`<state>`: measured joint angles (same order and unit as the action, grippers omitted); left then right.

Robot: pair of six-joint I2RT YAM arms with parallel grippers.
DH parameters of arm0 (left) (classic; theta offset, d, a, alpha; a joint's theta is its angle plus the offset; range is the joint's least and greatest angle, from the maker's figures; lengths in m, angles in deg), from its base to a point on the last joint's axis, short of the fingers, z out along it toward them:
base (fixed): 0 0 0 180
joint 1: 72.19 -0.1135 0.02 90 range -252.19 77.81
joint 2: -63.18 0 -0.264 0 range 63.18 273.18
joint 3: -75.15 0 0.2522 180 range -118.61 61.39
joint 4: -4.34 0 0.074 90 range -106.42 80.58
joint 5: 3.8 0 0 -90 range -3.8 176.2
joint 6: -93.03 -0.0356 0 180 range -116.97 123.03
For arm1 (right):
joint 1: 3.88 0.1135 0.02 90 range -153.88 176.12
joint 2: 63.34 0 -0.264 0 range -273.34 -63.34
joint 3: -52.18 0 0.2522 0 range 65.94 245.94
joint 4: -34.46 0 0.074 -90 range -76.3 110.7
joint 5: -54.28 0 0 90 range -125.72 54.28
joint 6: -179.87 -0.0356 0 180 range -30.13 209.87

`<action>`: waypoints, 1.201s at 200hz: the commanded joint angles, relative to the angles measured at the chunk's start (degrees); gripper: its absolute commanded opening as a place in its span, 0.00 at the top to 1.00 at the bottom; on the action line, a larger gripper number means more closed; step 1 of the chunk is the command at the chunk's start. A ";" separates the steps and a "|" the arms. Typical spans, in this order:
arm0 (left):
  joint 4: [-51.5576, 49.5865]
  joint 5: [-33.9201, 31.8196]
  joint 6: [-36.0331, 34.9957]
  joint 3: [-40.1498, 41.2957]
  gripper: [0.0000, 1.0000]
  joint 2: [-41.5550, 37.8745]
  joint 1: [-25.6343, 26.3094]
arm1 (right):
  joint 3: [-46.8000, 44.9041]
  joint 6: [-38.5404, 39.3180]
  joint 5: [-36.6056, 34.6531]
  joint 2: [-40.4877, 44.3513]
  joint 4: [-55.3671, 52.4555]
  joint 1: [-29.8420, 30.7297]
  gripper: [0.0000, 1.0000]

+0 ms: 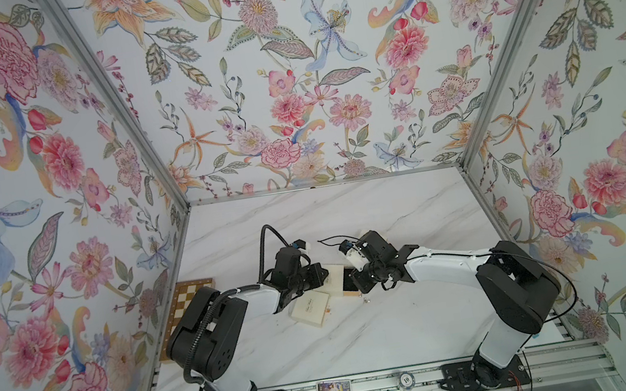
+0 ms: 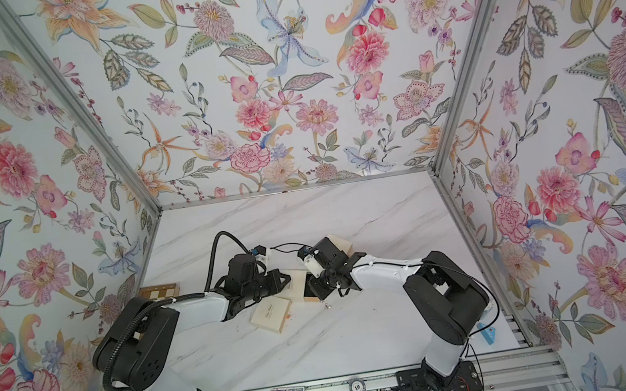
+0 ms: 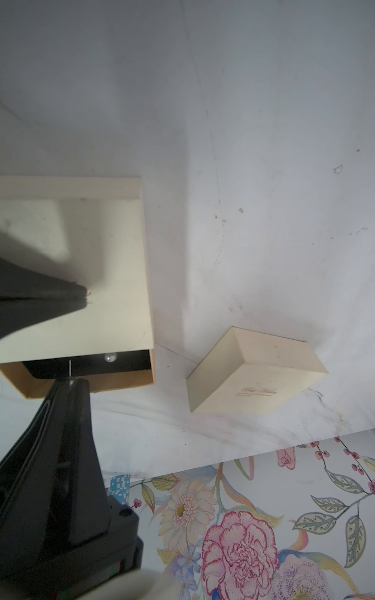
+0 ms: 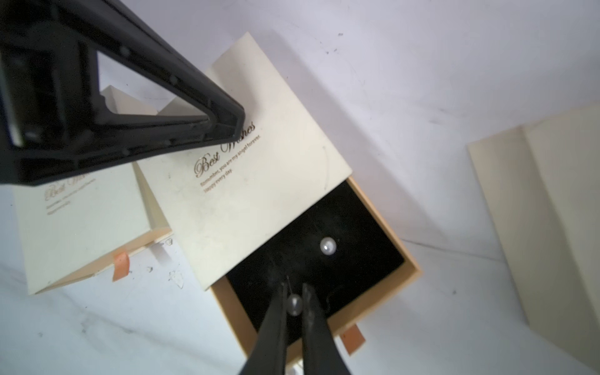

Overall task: Take out the earrings from the drawer-style jewelry box
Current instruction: Pick up the earring from the drawer, then place the earring at the center of the board.

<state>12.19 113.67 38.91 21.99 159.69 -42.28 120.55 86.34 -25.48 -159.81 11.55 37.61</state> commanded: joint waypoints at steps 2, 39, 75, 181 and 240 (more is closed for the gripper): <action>-5.70 0.22 -0.26 2.04 1.00 2.37 -0.36 | -1.41 -0.91 0.07 2.04 0.37 -0.58 0.88; -5.54 0.31 -0.19 2.09 1.00 2.53 -0.33 | -3.02 -1.71 -0.36 4.09 0.65 -1.18 0.88; -5.36 0.39 -0.15 2.13 1.00 2.62 -0.38 | -7.56 -4.38 -0.80 8.86 2.40 -2.85 0.88; -5.17 0.42 0.06 2.05 1.00 2.39 -0.37 | -13.30 -10.22 3.83 7.15 10.12 -8.46 0.88; -5.95 0.40 -0.22 1.72 1.00 2.28 -0.37 | -13.17 -11.41 3.67 4.23 12.46 -6.66 0.85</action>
<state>12.75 114.50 38.91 22.03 160.04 -42.54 107.43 76.01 -22.44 -154.67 21.97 30.25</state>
